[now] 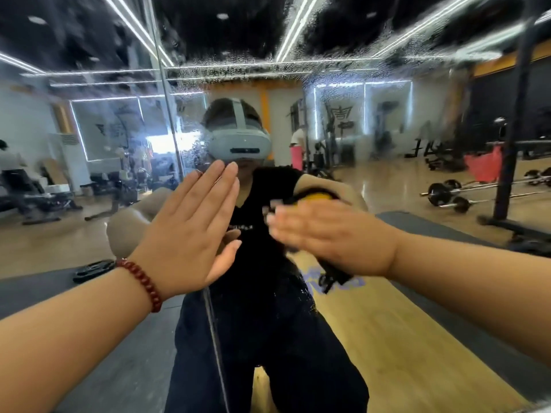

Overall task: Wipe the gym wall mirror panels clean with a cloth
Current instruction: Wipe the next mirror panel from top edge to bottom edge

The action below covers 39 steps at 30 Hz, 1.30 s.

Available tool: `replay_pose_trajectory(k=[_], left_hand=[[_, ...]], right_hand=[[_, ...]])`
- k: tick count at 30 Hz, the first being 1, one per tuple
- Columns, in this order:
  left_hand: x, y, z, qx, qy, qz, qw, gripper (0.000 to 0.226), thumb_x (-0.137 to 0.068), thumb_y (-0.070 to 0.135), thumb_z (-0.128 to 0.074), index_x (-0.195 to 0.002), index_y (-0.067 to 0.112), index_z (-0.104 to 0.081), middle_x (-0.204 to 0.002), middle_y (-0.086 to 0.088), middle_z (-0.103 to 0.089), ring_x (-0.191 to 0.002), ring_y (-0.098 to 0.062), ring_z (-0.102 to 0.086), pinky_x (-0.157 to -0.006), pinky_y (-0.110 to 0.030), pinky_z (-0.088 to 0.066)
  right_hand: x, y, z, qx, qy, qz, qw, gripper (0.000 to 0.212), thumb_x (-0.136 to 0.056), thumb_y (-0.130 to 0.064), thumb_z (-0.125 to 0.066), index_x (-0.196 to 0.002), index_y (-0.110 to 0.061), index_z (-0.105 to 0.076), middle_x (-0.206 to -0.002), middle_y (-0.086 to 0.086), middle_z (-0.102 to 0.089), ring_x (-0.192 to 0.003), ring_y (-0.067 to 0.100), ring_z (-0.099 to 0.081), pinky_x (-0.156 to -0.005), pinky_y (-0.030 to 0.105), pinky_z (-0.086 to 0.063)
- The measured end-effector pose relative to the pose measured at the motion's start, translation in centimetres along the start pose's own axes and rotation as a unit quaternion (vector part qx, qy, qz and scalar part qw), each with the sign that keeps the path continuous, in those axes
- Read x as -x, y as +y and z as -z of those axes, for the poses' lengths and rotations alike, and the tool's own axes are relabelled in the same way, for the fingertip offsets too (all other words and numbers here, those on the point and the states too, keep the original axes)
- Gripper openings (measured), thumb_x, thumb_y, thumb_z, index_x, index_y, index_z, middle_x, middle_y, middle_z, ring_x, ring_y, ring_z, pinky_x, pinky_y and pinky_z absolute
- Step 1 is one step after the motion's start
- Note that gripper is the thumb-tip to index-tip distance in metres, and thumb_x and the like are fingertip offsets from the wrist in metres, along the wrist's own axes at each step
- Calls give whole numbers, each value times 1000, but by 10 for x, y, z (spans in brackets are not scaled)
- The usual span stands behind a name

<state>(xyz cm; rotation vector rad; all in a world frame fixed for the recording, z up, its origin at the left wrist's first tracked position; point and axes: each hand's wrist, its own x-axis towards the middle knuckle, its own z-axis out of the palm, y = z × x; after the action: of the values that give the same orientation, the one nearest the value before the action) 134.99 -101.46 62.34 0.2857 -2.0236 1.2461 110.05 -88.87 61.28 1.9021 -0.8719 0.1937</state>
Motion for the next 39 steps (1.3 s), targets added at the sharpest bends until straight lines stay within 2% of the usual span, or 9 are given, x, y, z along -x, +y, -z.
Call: replay_pose_trajectory(k=[5, 11, 15, 19, 22, 24, 29, 33, 39], left_hand=[[-7, 18, 1, 13, 0, 20, 1000, 74, -96, 44, -37, -148, -7, -32, -159, -23, -24, -148, -36, -21, -121, -51, -17], [-32, 30, -3, 36, 1, -2, 999, 72, -98, 45, -35, -151, -4, -29, -160, -20, -22, -150, -33, -19, -122, -47, -18], [-41, 40, -6, 33, -2, -12, 999, 72, -98, 46, -34, -152, -2, -29, -161, -20, -20, -150, -33, -18, -121, -49, -17], [-58, 50, -8, 31, 15, -10, 999, 70, -98, 43, -36, -151, -3, -30, -160, -19, -22, -149, -33, -19, -121, -50, -20], [-69, 55, -12, 29, 25, 6, 999, 69, -98, 40, -38, -151, -2, -29, -160, -19, -22, -150, -33, -19, -121, -49, -17], [-70, 56, -14, 23, 25, 11, 999, 69, -97, 39, -39, -152, -2, -28, -161, -19, -21, -150, -32, -18, -122, -48, -16], [-63, 59, -14, -5, 12, -44, 999, 70, -98, 42, -36, -153, -1, -26, -161, -18, -20, -150, -33, -18, -122, -49, -17], [-59, 73, -13, 21, 9, -33, 999, 70, -98, 42, -38, -153, 0, -27, -161, -17, -20, -150, -31, -19, -121, -49, -18], [-60, 91, -18, 33, 18, 34, 999, 69, -97, 40, -40, -152, -1, -29, -161, -17, -22, -150, -32, -19, -123, -46, -12]], right_hand=[[-26, 42, 12, 81, 103, -118, 984, 42, -102, -9, -38, -142, -4, -51, -149, 13, -47, -140, 30, -42, -116, 44, -32], [22, 3, -18, 88, 35, -42, 995, 49, -99, -19, -43, -147, -9, -44, -155, 7, -39, -146, 23, -32, -120, 41, -27], [44, -6, -13, 77, -6, -9, 997, 46, -103, -12, -37, -149, -8, -40, -155, 6, -39, -146, 21, -33, -120, 38, -27], [25, 36, 12, 113, 114, -152, 975, 44, -102, -12, -34, -145, -7, -46, -151, 9, -42, -142, 25, -38, -117, 39, -30], [26, 51, 16, 122, 123, -248, 953, 55, -99, -30, -47, -148, -7, -42, -155, 14, -38, -146, 30, -31, -119, 43, -22], [36, 37, 5, 108, 113, -272, 949, 65, -96, -41, -51, -150, -7, -37, -157, 17, -31, -148, 33, -24, -120, 48, -20], [82, -4, -24, 105, 105, -253, 956, 55, -97, -16, -38, -151, -8, -33, -157, 13, -30, -149, 30, -23, -121, 45, -21], [83, -10, -21, 79, 94, -260, 958, 52, -100, -14, -30, -151, -7, -30, -158, 10, -28, -150, 27, -22, -121, 45, -21], [53, 4, -14, 54, 156, -402, 901, 55, -97, -27, -42, -151, -16, -38, -160, 11, -29, -149, 30, -20, -121, 50, -14]])
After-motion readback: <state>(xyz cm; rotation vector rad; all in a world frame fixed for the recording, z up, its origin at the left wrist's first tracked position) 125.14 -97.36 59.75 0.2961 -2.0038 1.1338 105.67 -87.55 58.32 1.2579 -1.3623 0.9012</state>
